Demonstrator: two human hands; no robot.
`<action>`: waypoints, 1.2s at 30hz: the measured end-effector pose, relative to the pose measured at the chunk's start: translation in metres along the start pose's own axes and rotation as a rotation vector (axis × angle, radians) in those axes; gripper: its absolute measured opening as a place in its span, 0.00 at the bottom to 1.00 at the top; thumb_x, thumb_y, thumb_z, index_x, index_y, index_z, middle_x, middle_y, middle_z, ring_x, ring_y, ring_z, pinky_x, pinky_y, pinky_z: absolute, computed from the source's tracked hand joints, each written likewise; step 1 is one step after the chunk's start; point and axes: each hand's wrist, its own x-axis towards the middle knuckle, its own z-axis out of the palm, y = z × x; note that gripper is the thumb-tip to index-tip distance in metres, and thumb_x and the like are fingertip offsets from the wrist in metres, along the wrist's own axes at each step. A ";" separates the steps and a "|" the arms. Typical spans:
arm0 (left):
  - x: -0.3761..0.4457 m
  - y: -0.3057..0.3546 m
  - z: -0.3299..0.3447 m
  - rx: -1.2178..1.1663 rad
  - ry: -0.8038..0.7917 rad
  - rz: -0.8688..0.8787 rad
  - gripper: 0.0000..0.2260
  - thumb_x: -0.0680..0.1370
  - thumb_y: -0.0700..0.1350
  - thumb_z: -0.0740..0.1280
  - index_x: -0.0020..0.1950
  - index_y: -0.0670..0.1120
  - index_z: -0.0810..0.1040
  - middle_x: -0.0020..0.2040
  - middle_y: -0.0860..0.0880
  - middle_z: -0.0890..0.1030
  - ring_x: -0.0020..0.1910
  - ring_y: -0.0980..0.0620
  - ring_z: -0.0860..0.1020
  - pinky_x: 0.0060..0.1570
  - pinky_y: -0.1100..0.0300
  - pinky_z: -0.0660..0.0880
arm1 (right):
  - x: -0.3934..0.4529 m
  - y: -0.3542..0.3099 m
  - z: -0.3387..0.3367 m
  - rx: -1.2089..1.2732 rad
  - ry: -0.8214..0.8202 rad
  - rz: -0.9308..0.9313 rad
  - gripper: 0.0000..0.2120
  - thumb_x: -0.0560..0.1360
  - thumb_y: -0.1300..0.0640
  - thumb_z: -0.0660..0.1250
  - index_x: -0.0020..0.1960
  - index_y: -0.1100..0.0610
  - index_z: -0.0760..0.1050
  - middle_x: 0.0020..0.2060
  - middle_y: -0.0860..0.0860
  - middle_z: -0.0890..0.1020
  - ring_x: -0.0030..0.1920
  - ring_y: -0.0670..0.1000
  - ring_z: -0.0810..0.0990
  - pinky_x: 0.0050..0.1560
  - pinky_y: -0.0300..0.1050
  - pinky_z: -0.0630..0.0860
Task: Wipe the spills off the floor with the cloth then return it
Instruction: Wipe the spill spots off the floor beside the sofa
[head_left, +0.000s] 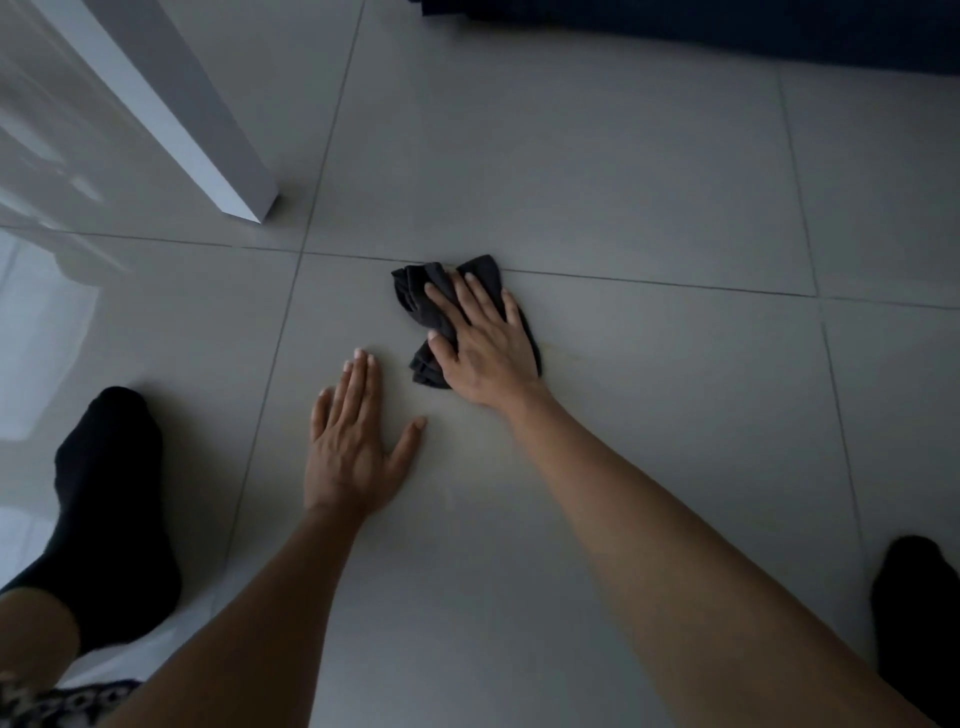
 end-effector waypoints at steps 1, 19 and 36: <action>0.000 -0.001 0.000 0.003 -0.001 0.003 0.37 0.76 0.65 0.49 0.79 0.45 0.49 0.79 0.47 0.51 0.78 0.52 0.48 0.76 0.53 0.48 | -0.010 0.010 -0.002 0.007 0.002 0.018 0.28 0.80 0.43 0.50 0.78 0.46 0.51 0.78 0.48 0.53 0.78 0.48 0.48 0.75 0.54 0.42; 0.001 0.004 -0.002 -0.001 0.037 -0.012 0.38 0.74 0.66 0.51 0.78 0.43 0.53 0.78 0.45 0.55 0.77 0.48 0.54 0.74 0.51 0.51 | -0.120 0.238 -0.052 0.018 0.046 0.488 0.28 0.78 0.41 0.44 0.77 0.42 0.48 0.78 0.47 0.51 0.78 0.48 0.48 0.75 0.55 0.43; -0.043 -0.018 -0.004 -0.026 -0.004 -0.047 0.37 0.75 0.69 0.44 0.78 0.48 0.55 0.78 0.48 0.55 0.77 0.50 0.54 0.73 0.43 0.50 | -0.199 0.210 -0.047 0.081 0.084 0.992 0.28 0.81 0.44 0.46 0.79 0.49 0.45 0.79 0.53 0.47 0.78 0.50 0.43 0.74 0.60 0.40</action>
